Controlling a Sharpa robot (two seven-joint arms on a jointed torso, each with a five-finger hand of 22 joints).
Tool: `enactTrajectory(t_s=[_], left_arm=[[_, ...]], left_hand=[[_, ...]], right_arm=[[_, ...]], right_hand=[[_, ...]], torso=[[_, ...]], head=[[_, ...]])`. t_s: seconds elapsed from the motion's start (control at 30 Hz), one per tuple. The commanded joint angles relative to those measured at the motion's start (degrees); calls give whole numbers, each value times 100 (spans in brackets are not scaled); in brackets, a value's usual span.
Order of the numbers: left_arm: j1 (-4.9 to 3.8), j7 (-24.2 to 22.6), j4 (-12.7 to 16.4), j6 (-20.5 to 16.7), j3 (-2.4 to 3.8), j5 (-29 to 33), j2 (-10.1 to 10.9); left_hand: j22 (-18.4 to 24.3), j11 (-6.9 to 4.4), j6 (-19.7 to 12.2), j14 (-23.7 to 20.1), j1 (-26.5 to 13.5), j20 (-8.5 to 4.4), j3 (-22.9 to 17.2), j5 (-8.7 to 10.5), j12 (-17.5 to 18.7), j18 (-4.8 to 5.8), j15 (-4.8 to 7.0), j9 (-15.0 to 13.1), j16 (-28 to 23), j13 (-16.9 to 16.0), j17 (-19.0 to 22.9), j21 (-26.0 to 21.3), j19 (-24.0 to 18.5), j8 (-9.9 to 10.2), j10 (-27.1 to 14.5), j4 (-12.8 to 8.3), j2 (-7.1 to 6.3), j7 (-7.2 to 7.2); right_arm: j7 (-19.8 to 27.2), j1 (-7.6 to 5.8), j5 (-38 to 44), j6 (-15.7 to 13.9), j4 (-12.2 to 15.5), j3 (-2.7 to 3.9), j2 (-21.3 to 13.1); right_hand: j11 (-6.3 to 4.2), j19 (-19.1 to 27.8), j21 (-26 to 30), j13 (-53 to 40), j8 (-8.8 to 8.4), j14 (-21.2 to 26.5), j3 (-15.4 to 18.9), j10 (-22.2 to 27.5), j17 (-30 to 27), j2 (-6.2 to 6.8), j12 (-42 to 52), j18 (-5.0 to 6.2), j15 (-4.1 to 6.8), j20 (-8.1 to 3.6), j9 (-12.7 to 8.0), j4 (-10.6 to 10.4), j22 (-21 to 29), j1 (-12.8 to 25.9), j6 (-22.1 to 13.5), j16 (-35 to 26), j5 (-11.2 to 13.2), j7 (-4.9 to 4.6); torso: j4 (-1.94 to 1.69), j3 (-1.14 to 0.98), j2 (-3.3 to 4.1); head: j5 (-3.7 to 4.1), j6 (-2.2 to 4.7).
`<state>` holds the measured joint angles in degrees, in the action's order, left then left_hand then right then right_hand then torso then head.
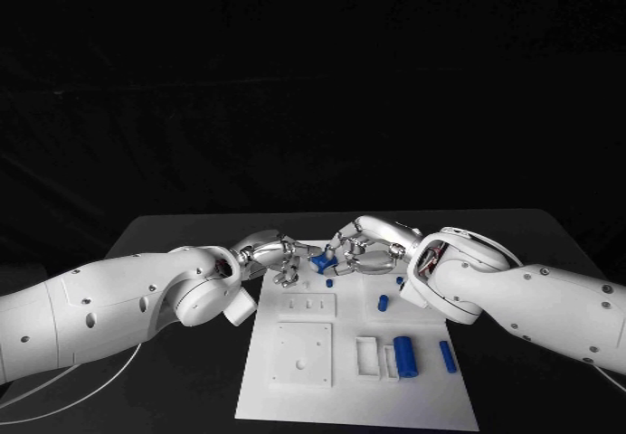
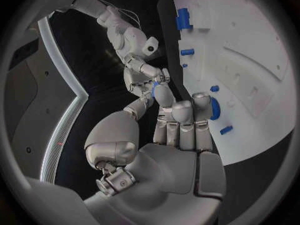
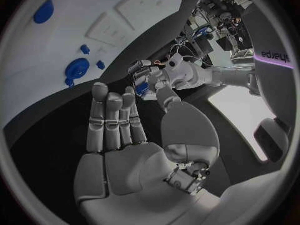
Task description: Assemble the parts on the task board
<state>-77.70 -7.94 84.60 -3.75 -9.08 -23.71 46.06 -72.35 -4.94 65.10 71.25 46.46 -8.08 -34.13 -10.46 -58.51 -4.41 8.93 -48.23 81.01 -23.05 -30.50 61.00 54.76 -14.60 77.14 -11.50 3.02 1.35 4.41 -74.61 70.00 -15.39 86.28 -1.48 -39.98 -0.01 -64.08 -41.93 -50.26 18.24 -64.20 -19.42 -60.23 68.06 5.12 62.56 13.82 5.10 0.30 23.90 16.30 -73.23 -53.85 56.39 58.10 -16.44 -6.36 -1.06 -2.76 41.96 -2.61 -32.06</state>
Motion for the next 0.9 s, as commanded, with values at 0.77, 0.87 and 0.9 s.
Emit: enactTrajectory(t_s=[0.77, 0.87, 0.9], left_arm=[[-1, 58, 19, 154, -1, -151, -20], [-1, 72, 19, 174, -1, -153, -19], [-1, 77, 19, 185, -1, -154, -19]], left_hand=[[-5, -6, 21, -153, 168, -710, -201, -5, 40, 120, 214, -8, -8, 11, 14, -21, 3, 32, 31, -156, 99, 6], [-5, -6, 22, -153, 170, -710, -199, -4, 41, 120, 215, -8, -8, 11, 15, -21, 3, 32, 32, -154, 98, 5], [-5, -6, 23, -153, 171, -710, -199, -3, 41, 120, 215, -8, -8, 11, 15, -21, 3, 32, 32, -154, 97, 5]], right_arm=[[-7, 25, 82, -27, -2, 2, 57], [11, 31, 82, -48, -3, 2, 60], [13, 33, 82, -54, -3, 2, 61]], right_hand=[[-83, -192, -267, -121, 96, -157, -64, -217, 22, 49, 156, 118, 107, -123, 32, 21, -143, 345, 272, 259, -435, 90], [-87, -198, -274, -127, 100, -161, -77, -223, 20, 20, 159, 118, 110, -129, 35, 20, -146, 334, 283, 268, -438, 94], [-88, -201, -277, -129, 101, -163, -85, -227, 19, 8, 161, 118, 111, -131, 36, 19, -148, 327, 287, 272, -434, 96]], torso=[[3, -6, -1], [5, -6, -1], [5, -4, -1]], head=[[-7, -13], [-6, -13], [-6, -13]])
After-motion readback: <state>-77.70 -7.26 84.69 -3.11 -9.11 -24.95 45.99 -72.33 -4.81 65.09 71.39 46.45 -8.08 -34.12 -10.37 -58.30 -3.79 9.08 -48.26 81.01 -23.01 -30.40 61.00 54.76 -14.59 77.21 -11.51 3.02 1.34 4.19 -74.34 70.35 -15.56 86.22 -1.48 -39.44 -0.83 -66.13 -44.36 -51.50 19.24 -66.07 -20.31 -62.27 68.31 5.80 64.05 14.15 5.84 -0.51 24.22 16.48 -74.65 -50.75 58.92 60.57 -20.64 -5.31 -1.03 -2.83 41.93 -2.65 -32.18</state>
